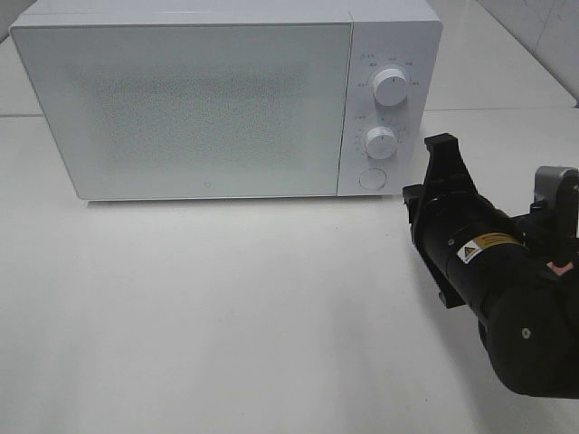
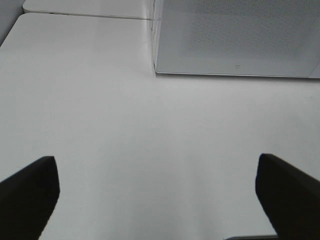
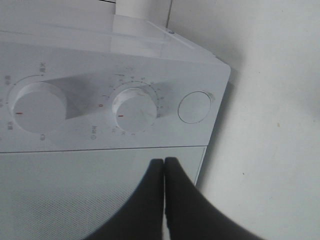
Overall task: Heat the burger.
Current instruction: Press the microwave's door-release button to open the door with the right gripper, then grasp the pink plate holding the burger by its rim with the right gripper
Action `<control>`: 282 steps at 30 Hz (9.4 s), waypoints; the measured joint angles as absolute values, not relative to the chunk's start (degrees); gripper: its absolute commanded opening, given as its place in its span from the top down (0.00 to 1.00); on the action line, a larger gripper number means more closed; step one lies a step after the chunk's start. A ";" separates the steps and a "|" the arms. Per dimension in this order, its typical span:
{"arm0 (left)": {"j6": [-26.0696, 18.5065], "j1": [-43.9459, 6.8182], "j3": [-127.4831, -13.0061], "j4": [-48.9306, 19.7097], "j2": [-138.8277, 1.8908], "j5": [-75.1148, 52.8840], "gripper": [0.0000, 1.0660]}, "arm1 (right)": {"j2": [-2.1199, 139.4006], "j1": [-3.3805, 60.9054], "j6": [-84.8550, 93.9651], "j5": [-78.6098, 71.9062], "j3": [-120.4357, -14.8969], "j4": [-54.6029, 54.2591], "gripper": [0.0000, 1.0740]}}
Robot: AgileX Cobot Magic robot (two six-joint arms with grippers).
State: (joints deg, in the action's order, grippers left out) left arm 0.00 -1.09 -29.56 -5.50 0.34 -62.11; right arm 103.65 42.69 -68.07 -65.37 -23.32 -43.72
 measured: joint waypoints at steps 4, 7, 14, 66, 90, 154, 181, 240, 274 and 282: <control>0.00 -1.09 -29.56 -5.50 0.34 -62.11 0.06 | 106.11 41.65 -71.33 -65.32 -24.75 -41.77 1.00; 0.00 -1.09 -29.56 -5.50 0.34 -62.11 0.06 | 108.17 41.02 -73.85 -64.97 -26.01 -41.31 1.00; 0.00 -1.09 -29.56 -5.50 0.34 -62.11 0.06 | 111.73 40.91 -75.29 -64.46 -29.39 -40.91 1.00; 0.00 -1.09 -29.56 -5.50 0.34 -62.11 0.06 | 123.53 31.68 -74.66 -53.86 -47.96 -40.16 1.00; 0.00 -1.09 -29.56 -5.50 0.34 -62.11 0.06 | 125.88 31.86 -72.65 -53.97 -51.34 -42.63 1.00; 0.00 -1.09 -29.56 -5.50 0.34 -62.11 0.06 | 119.69 31.46 -68.93 -53.51 -44.58 -41.42 1.00; 0.00 -1.09 -29.56 -5.50 0.34 -62.11 0.06 | 95.91 31.46 -22.92 -20.23 -31.74 -37.76 1.00; 0.00 -1.09 -29.56 -5.50 0.34 -62.11 0.06 | 82.56 8.65 -4.35 46.87 -43.60 11.63 0.08; 0.00 -1.09 -29.56 -5.50 0.34 -62.11 0.06 | 101.18 4.35 -6.99 34.15 -43.66 10.31 0.16; 0.00 -1.09 -29.56 -5.50 0.34 -62.11 0.06 | 103.48 4.35 -6.99 32.95 -43.72 10.20 0.24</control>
State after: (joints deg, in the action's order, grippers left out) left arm 0.00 -1.09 -29.56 -5.50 0.34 -62.11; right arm 103.48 4.35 -6.99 32.95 -43.72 10.20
